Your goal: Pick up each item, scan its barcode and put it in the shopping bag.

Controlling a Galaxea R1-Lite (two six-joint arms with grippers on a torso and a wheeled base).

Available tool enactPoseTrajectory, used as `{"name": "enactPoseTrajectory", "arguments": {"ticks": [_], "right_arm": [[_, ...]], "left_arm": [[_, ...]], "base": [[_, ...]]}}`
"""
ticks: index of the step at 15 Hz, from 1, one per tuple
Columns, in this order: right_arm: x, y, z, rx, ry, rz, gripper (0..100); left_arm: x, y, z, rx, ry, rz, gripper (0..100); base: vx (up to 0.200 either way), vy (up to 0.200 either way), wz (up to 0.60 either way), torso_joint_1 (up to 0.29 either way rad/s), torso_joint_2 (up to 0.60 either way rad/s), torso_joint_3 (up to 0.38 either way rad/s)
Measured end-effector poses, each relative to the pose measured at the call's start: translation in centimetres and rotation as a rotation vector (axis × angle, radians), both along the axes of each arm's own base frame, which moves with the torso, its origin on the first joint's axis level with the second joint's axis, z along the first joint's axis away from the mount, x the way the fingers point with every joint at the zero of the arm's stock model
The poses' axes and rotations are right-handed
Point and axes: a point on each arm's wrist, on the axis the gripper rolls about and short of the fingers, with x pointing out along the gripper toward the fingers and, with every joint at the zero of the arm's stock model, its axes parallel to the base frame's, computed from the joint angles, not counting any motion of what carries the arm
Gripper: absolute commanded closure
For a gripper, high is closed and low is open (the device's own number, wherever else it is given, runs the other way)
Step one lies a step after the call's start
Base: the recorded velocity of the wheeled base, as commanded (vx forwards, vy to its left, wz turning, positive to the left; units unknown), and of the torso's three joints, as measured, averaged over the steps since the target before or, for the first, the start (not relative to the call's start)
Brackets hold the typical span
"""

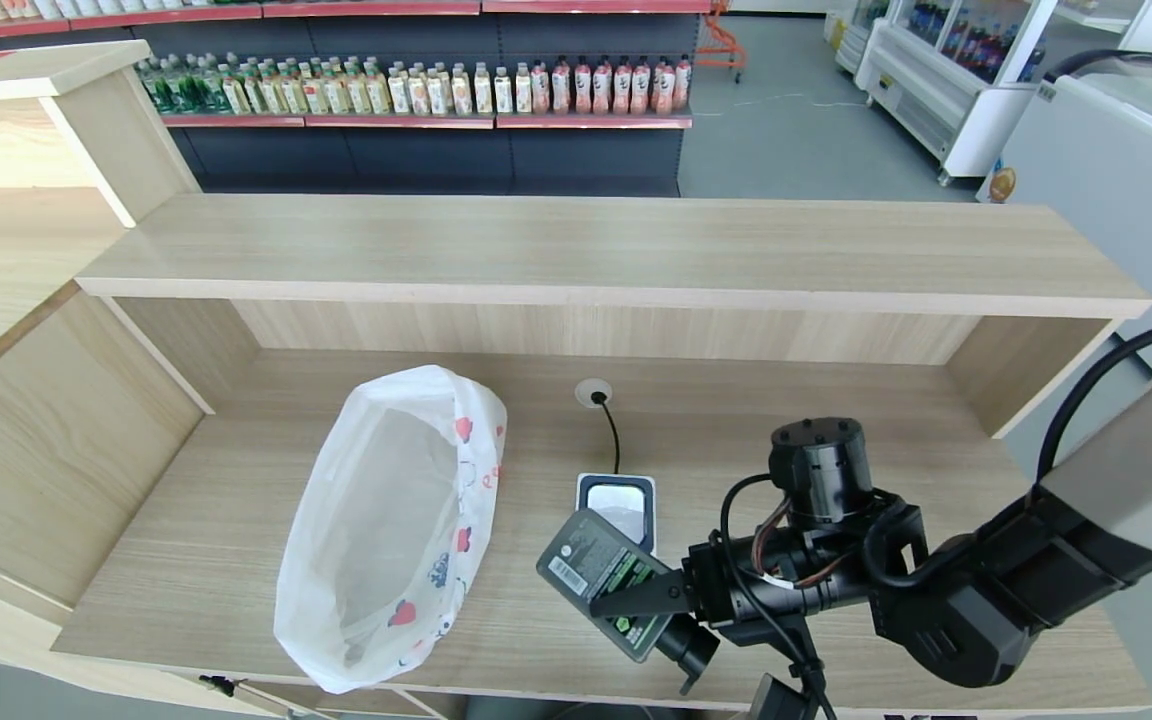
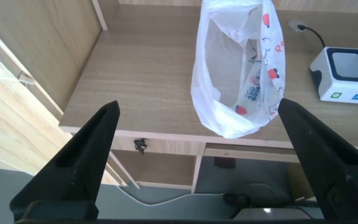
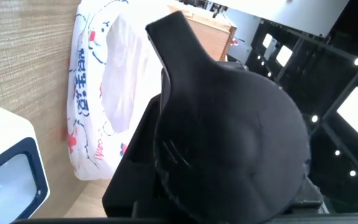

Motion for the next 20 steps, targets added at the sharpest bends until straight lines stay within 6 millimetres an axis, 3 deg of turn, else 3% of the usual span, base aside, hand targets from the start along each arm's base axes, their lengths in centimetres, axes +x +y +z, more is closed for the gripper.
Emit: {"name": "enactPoseTrajectory", "arguments": {"ticks": [4, 14, 17, 20], "right_arm": [[0.6, 1.3, 0.2, 0.015, -0.018, 0.021, 100], [0.2, 1.8, 0.1, 0.007, 0.012, 0.034, 100], [-1.6, 0.4, 1.6, -0.017, 0.193, -0.002, 100], [-3.9, -1.6, 5.5, 0.025, 0.355, -0.087, 100]], "left_arm": [[0.0, 0.0, 0.0, 0.000, 0.000, 0.000, 0], [0.0, 0.0, 0.0, 0.000, 0.000, 0.000, 0], [0.0, 0.0, 0.0, 0.000, 0.000, 0.001, 0], [0.0, 0.0, 0.0, 0.000, 0.000, 0.000, 0]], "base": [[0.000, 0.000, 0.00, 0.000, 0.00, 0.000], [0.000, 0.000, 0.00, 0.000, 0.00, 0.000], [0.000, 0.000, 0.00, 0.000, 0.00, 0.000], [0.000, 0.000, 0.00, 0.000, 0.00, 0.000]]}}
